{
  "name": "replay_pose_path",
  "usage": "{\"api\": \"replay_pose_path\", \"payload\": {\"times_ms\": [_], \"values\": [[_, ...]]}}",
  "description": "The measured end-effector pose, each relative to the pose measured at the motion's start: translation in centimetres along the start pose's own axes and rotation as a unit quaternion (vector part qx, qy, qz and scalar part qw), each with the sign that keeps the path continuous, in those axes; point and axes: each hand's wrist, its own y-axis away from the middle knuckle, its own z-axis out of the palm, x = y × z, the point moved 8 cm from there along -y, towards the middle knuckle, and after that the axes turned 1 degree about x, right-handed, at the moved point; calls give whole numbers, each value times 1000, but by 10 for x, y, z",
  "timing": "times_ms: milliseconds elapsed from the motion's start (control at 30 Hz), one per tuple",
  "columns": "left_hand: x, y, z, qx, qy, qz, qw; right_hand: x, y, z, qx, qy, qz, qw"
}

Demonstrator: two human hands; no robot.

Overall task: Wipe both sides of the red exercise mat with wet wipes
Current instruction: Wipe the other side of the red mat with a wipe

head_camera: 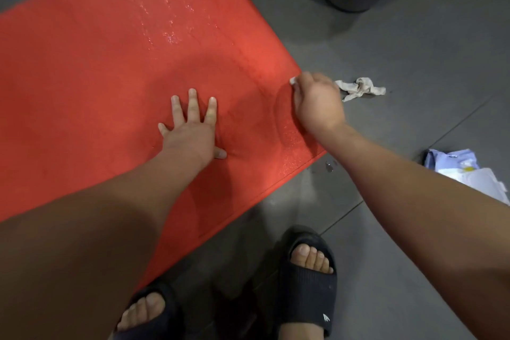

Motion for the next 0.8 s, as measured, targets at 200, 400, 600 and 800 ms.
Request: {"api": "replay_pose_path", "payload": {"times_ms": [200,400,600,800], "values": [[0,-1,0,-5,2,-2,1000,-71,52,22,-78,-102,-235,963],[-1,-1,1,-6,3,-4,1000,3,-8,9,-17,-13,-24,999],[-1,-2,1,-11,9,-5,1000,-52,21,29,-94,-64,-217,969],[-1,1,-1,-6,5,-3,1000,18,10,15,-8,9,71,997]]}}
